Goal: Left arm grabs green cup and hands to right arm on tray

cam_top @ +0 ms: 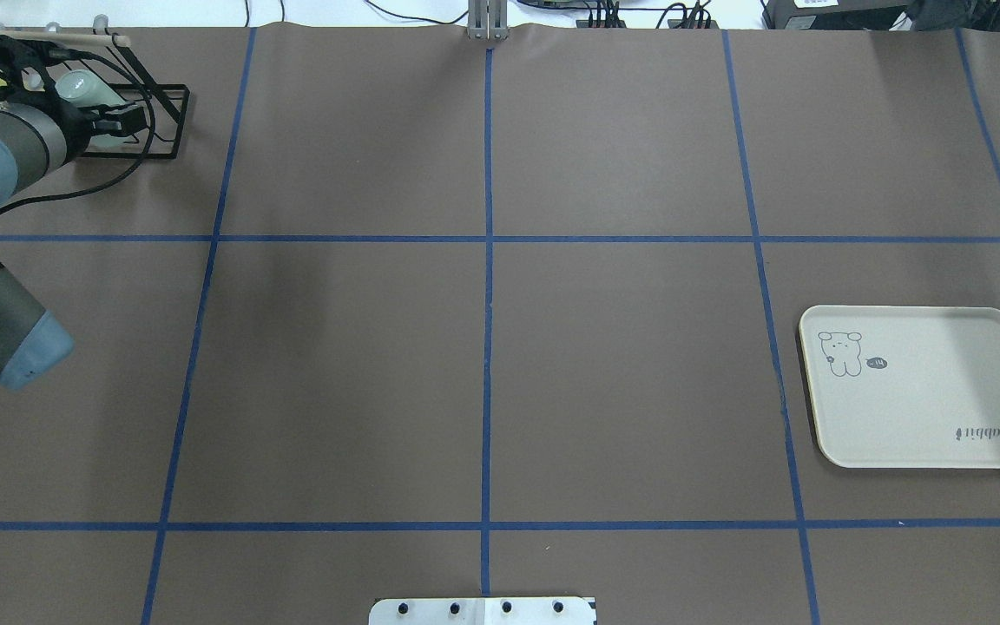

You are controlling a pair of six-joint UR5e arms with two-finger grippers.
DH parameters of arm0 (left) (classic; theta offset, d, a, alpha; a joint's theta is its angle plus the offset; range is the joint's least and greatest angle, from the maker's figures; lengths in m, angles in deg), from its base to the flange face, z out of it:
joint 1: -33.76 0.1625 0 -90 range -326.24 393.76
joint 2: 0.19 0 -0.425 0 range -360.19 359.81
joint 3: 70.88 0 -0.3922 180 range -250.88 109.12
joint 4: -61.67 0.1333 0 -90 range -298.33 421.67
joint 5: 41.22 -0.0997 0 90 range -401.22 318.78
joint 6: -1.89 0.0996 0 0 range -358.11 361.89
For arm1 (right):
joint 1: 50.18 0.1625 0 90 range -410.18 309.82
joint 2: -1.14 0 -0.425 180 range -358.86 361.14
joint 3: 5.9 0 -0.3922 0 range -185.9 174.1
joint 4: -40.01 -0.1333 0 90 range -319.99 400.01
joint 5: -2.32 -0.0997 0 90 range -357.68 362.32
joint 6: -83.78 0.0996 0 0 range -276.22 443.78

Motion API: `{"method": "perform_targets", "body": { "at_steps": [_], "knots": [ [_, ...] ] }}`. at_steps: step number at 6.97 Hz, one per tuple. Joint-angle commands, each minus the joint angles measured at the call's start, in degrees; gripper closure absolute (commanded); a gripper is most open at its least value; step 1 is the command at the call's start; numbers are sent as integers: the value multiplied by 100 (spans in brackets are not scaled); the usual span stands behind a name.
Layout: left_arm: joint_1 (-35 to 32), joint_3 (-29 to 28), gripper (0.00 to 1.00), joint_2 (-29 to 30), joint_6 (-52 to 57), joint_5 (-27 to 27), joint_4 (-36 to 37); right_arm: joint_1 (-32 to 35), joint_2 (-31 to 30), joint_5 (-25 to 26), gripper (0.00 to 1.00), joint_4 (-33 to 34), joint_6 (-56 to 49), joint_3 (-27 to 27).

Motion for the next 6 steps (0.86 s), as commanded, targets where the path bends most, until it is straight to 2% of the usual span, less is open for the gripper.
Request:
{"method": "perform_targets", "body": {
  "at_steps": [1,4,6],
  "knots": [
    [-23,-9,0,-129,33,0,-5,2,4,0,0,-2,0,-13],
    [-41,-97,0,-41,15,0,-58,2,4,0,0,-2,0,-13],
    [-76,-377,0,116,6,0,-128,2,4,0,0,-2,0,-13]
  ]
}}
